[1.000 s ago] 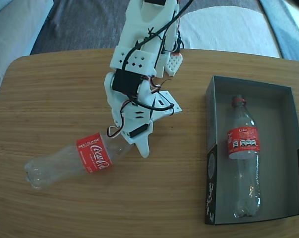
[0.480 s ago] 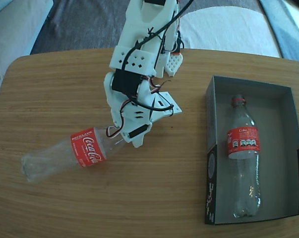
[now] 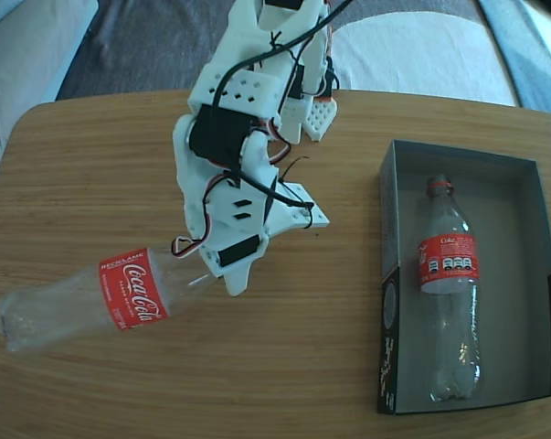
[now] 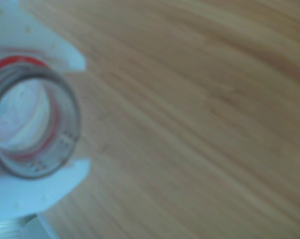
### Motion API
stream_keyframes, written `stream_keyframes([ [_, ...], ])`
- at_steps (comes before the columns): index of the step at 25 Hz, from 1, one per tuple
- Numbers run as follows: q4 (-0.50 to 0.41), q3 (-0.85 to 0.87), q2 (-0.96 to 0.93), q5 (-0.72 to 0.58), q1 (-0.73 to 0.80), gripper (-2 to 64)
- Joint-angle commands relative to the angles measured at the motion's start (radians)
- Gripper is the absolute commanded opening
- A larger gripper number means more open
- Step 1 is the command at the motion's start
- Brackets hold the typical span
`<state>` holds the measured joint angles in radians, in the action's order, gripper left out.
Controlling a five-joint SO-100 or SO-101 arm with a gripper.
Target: Grasp the bottles and put them in the box.
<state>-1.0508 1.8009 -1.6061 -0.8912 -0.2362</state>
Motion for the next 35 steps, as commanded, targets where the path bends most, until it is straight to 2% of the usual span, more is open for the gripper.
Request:
stream_keyframes([
  [1,-0.064,-0.155,-0.029,0.002,-0.003,4.8],
  [9,-0.433,-0.437,-0.029,0.072,0.092,4.4],
  [16,-0.621,-0.592,-0.029,0.074,0.179,3.6],
  [19,-0.658,-0.653,-0.029,0.074,0.209,0.5],
  [23,-0.663,-0.693,-0.029,0.075,0.262,0.1],
  [28,-0.663,-0.692,-0.028,0.169,0.331,0.1],
  [35,-0.663,-0.698,-0.029,0.173,0.426,0.1],
])
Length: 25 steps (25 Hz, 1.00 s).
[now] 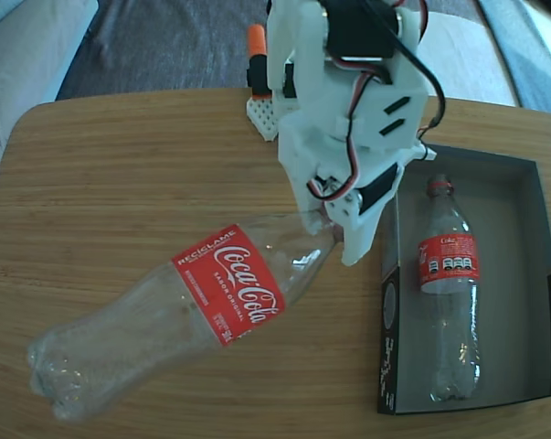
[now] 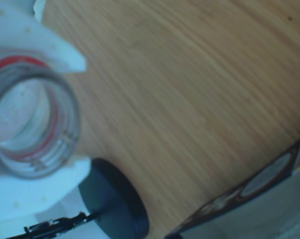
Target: Grasp the bottles and put them in the box.
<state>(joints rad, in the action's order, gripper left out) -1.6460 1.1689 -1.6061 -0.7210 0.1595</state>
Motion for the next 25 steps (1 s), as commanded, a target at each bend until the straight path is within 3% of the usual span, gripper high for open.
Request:
stream_keyframes([
  [1,-0.067,-0.066,-0.029,0.003,0.048,0.1],
  [25,-0.055,-0.066,-0.028,-0.008,0.526,0.0],
])
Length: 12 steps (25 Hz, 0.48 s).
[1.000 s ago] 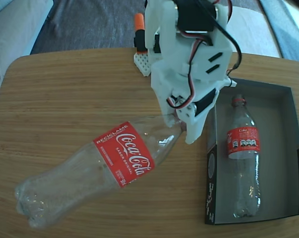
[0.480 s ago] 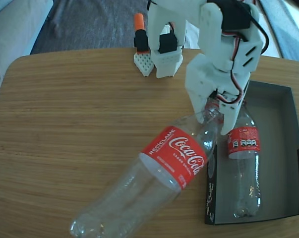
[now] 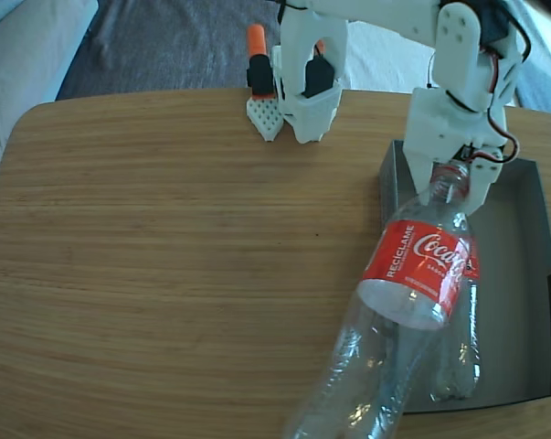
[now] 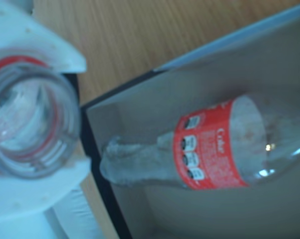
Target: Grasp the bottles and put them in the box.
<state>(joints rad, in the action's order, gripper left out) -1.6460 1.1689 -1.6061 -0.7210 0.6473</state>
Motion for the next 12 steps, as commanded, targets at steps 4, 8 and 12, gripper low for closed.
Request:
stream_keyframes([
  [4,-0.04,-0.067,-0.028,-0.006,0.152,0.0],
  [8,-0.011,-0.081,-0.026,-0.005,0.267,0.0],
  [12,-0.011,-0.098,-0.018,-0.008,0.37,0.0],
])
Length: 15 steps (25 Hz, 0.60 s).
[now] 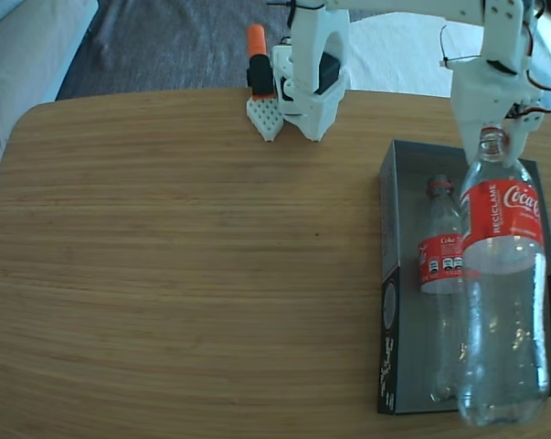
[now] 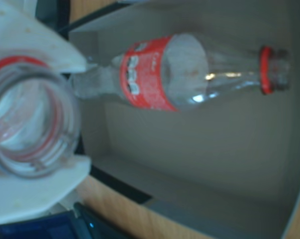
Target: Grasp the bottles and put them in the box.
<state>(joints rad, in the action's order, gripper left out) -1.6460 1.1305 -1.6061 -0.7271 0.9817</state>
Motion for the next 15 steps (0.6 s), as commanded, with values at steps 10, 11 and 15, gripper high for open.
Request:
stream_keyframes([
  [10,0.064,-0.032,-0.008,0.006,0.229,0.0],
  [11,0.078,-0.014,-0.008,0.006,0.245,0.0],
  [15,0.117,0.06,-0.008,0.006,0.327,0.0],
])
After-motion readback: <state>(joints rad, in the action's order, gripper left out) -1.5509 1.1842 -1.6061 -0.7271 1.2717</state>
